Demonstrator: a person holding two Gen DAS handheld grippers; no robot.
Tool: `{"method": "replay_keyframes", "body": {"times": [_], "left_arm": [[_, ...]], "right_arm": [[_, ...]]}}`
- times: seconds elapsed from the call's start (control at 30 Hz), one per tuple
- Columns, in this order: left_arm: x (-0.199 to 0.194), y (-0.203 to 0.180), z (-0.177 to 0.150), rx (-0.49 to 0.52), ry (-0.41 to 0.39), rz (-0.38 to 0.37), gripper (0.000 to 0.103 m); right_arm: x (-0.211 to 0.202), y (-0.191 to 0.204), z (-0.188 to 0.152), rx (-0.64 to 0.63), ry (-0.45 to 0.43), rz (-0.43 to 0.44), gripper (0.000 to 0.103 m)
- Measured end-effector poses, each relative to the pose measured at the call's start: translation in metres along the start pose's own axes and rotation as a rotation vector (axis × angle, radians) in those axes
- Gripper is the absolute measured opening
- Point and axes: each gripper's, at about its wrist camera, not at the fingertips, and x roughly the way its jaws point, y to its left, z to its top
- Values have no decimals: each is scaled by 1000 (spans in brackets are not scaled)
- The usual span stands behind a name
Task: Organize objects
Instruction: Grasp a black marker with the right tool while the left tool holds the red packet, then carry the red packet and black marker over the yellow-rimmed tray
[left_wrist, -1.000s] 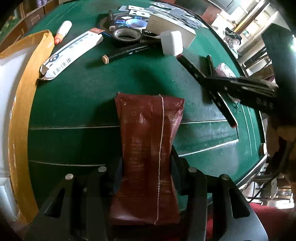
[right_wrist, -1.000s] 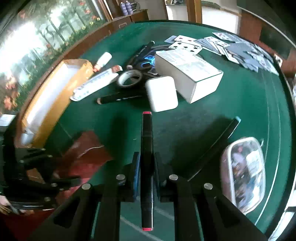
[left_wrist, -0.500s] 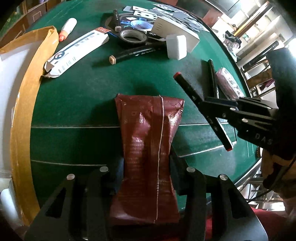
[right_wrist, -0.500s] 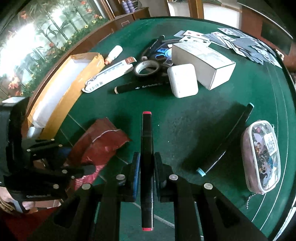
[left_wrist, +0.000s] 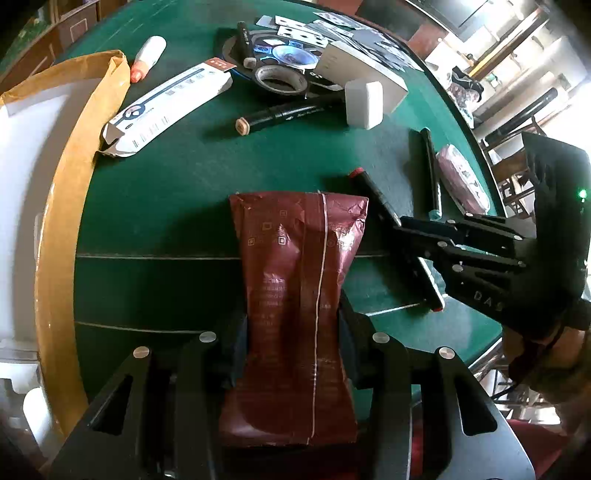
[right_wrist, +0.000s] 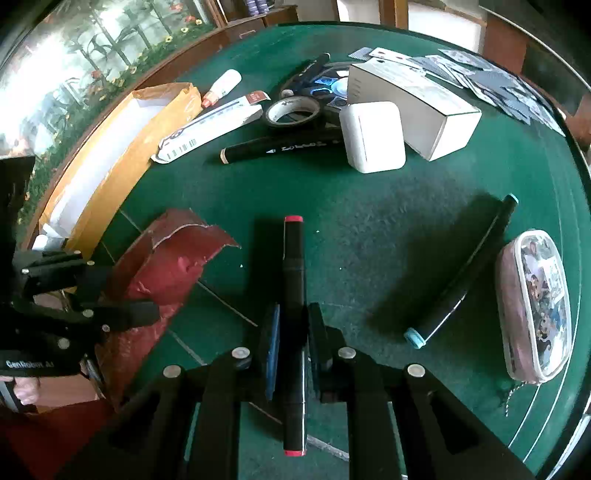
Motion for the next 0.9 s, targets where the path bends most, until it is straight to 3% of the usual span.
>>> {"method": "replay_keyframes", "body": {"times": [0.37, 0.9], "left_arm": [[-17, 18, 0, -12, -17, 0, 41], [-72, 66, -4, -64, -110, 24, 41]], "right_arm": [[-4, 7, 3, 29, -32, 2, 13], [-9, 64, 45, -46, -76, 80, 13]]}}
